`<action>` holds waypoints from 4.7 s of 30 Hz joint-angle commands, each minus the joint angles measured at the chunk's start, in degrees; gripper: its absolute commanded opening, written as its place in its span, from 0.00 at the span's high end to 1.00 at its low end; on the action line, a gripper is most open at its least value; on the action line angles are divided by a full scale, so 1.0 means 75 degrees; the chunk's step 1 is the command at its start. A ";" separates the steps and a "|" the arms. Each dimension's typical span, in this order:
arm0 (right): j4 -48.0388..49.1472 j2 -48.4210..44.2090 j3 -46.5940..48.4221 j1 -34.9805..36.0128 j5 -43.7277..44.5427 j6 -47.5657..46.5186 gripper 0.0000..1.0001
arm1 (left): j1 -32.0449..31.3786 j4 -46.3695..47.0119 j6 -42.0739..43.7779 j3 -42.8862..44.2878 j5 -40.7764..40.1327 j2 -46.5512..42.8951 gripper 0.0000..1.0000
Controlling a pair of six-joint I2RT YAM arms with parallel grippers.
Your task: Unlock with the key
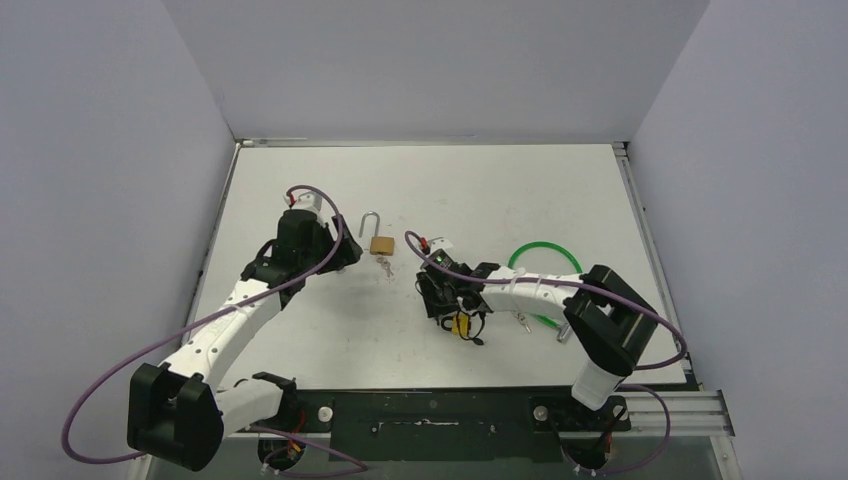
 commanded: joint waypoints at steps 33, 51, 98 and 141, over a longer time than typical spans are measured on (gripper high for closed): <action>0.4413 -0.1521 -0.1396 0.0312 -0.1330 -0.0420 1.00 | 0.0100 0.3102 -0.1809 -0.1146 0.3566 -0.0213 0.14; 0.5737 -0.1861 -0.1538 0.0189 -0.2167 0.0441 1.00 | -0.0162 0.3344 -0.2667 -0.1413 0.3959 0.0018 0.50; 0.8263 -0.3162 -0.1713 -0.0762 -0.3813 0.1724 0.42 | -0.0338 0.4582 -0.0004 0.0098 0.6305 -0.1157 1.00; 0.9486 -0.3303 -0.2377 -0.0829 -0.4496 0.2107 0.60 | -0.0597 0.4944 -0.0528 0.0192 0.6350 -0.1318 1.00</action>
